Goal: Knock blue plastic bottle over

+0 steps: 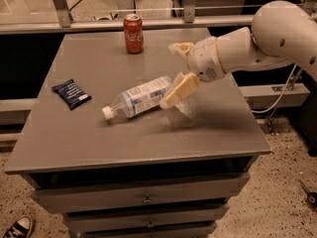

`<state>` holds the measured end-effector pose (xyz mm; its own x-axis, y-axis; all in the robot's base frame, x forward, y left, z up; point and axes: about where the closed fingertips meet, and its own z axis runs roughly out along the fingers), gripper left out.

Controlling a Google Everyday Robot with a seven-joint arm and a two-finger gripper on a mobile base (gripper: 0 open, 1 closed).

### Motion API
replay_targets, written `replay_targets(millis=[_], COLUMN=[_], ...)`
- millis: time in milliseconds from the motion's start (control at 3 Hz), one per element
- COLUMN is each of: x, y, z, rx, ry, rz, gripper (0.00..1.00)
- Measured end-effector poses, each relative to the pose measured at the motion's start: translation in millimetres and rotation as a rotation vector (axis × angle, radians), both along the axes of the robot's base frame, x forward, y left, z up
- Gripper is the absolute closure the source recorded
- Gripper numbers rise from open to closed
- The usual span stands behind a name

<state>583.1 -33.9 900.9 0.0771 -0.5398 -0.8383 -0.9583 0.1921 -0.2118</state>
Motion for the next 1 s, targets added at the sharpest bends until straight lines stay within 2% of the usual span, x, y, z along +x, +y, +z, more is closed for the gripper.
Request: replay_targets(millis=[333, 667, 1000], x=[12, 13, 14], y=[-59, -128, -121], z=[17, 28, 27], rx=[-0.023, -0.043, -0.040], ry=[-0.043, -0.052, -0.052], rz=[-0.050, -0.080, -0.074], gripper=[0.00, 0.00, 0.00])
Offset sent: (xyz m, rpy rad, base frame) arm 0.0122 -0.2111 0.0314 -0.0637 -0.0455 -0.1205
